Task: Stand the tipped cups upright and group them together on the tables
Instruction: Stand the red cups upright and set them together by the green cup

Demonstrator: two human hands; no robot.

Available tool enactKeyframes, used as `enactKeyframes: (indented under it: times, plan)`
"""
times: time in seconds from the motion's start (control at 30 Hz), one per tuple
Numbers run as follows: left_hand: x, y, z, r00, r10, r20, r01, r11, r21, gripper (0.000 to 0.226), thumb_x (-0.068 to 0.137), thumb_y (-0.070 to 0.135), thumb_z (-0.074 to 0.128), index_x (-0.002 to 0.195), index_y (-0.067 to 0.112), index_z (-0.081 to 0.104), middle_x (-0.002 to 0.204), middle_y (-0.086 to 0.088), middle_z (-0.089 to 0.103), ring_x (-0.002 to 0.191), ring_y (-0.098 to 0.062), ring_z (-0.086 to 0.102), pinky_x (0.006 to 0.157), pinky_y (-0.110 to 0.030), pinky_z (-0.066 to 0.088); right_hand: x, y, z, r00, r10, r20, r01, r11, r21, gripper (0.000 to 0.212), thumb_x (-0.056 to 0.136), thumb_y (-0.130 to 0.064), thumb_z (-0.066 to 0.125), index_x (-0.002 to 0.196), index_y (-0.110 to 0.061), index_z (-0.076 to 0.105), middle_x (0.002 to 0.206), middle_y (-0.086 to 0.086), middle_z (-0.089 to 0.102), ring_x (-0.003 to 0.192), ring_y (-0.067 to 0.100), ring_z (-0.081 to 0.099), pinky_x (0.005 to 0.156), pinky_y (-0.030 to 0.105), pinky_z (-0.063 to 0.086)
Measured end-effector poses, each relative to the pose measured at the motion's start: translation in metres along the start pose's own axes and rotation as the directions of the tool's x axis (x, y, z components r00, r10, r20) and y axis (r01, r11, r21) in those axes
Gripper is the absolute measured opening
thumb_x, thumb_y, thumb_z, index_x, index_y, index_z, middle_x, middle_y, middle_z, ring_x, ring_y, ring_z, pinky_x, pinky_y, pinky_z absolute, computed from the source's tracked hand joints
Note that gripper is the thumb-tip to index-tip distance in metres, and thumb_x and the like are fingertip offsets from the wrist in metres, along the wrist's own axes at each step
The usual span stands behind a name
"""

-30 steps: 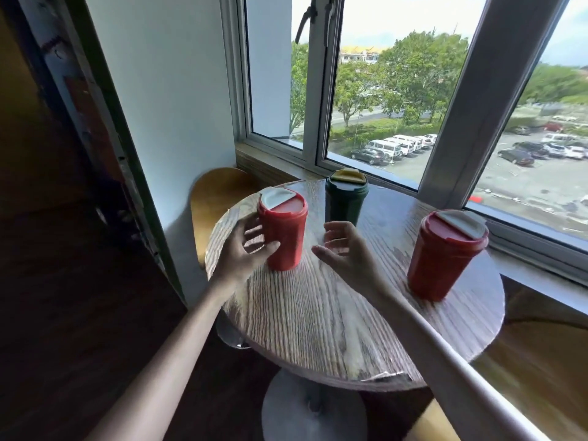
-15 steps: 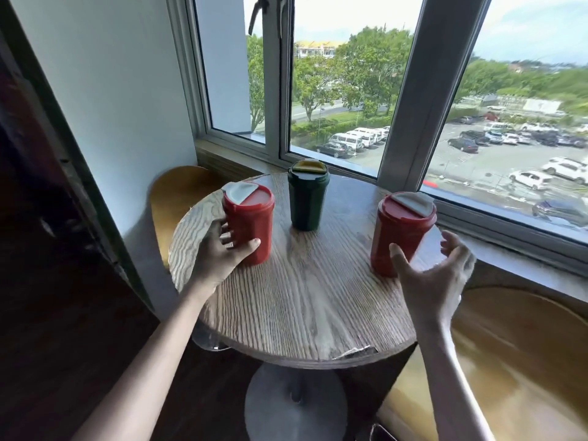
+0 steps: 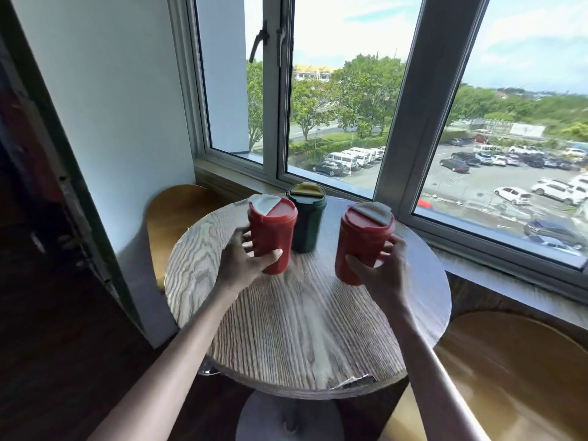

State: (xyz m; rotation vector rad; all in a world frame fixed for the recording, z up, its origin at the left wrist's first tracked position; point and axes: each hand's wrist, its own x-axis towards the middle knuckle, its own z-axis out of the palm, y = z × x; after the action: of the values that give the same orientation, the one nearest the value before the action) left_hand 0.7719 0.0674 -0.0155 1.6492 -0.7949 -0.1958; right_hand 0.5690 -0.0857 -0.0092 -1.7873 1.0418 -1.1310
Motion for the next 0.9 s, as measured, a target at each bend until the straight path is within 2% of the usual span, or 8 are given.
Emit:
enactKeyframes:
  times: [0.1,0.17,0.27,0.33,0.43,0.57,0.7,0.9]
  plan:
    - [0.008,0.004,0.011,1.0,0.012,-0.006,-0.012,0.999,0.03,0.08,0.063,0.032,0.087,0.129,0.01,0.046,0.121,-0.008,0.062,0.1,-0.017,0.062,0.076,-0.022,0.051,0.028,0.031,0.025,0.991,-0.018,0.132,0.019,1.0,-0.007,0.096,0.049,-0.06,0.083,0.128,-0.026,0.039,0.118,-0.002,0.058,0.104,0.015,0.061,0.087,0.041,0.055]
    - [0.01,0.004,0.014,1.0,0.012,-0.01,-0.011,0.999,0.032,0.078,0.065,0.026,0.086,0.13,0.01,0.046,0.121,-0.005,0.061,0.099,-0.014,0.061,0.073,-0.016,0.049,0.026,0.013,0.034,0.986,-0.018,0.168,0.018,1.0,0.005,0.095,0.05,-0.054,0.085,0.127,-0.023,0.039,0.115,-0.002,0.057,0.104,0.017,0.061,0.084,0.03,0.054]
    - [0.008,-0.003,0.016,1.0,0.019,-0.001,-0.019,0.998,0.059,0.075,0.065,0.027,0.086,0.127,0.013,0.046,0.113,0.001,0.06,0.097,-0.011,0.06,0.072,-0.011,0.046,0.013,-0.007,0.038,0.988,-0.046,0.145,0.047,0.999,-0.005,0.078,0.059,-0.021,0.087,0.121,-0.007,0.043,0.105,0.002,0.056,0.09,0.017,0.058,0.064,0.002,0.04]
    - [0.006,-0.008,0.016,1.0,0.006,0.013,-0.007,0.999,0.053,0.074,0.065,0.028,0.086,0.126,0.014,0.047,0.111,0.003,0.06,0.098,-0.011,0.06,0.074,-0.011,0.046,0.009,-0.004,0.041,0.988,-0.084,0.133,0.08,0.996,0.032,0.069,0.062,-0.006,0.084,0.118,-0.002,0.044,0.104,0.007,0.056,0.086,0.017,0.056,0.058,0.001,0.04]
    - [0.004,-0.013,0.015,0.999,-0.009,0.052,0.008,1.0,0.023,0.079,0.064,0.037,0.085,0.129,0.017,0.045,0.114,0.004,0.06,0.1,-0.008,0.059,0.081,-0.015,0.049,0.004,0.001,0.045,0.982,-0.129,0.14,0.12,0.99,0.072,0.073,0.061,-0.011,0.085,0.119,-0.006,0.042,0.104,0.002,0.054,0.095,0.022,0.058,0.068,0.01,0.045]
    - [0.001,-0.015,0.013,0.988,-0.044,0.148,0.049,0.998,-0.029,0.089,0.06,0.043,0.075,0.136,0.017,0.037,0.125,-0.005,0.057,0.108,-0.015,0.059,0.094,-0.033,0.051,0.002,0.012,0.04,0.963,-0.139,0.233,0.114,0.987,0.117,0.076,0.059,-0.035,0.071,0.123,-0.019,0.035,0.11,-0.013,0.055,0.108,0.013,0.056,0.089,0.048,0.051]
    - [0.002,-0.021,0.011,0.982,-0.058,0.177,0.056,0.998,0.014,0.084,0.07,0.03,0.082,0.137,0.024,0.031,0.124,-0.003,0.056,0.107,-0.018,0.061,0.095,-0.039,0.051,0.003,0.017,0.04,0.944,-0.113,0.309,0.066,0.985,0.159,0.081,0.054,-0.038,0.066,0.123,-0.023,0.028,0.106,-0.008,0.053,0.099,0.009,0.057,0.077,0.03,0.053]
    - [0.0,-0.021,0.016,0.989,-0.029,0.143,0.009,0.989,0.145,0.091,0.059,0.052,0.081,0.132,0.022,0.037,0.127,-0.003,0.051,0.108,-0.013,0.056,0.097,-0.038,0.049,0.0,0.018,0.043,0.935,-0.098,0.341,0.049,0.988,0.149,0.097,0.05,-0.045,0.079,0.128,-0.018,0.027,0.114,0.005,0.053,0.105,0.02,0.058,0.085,0.039,0.053]
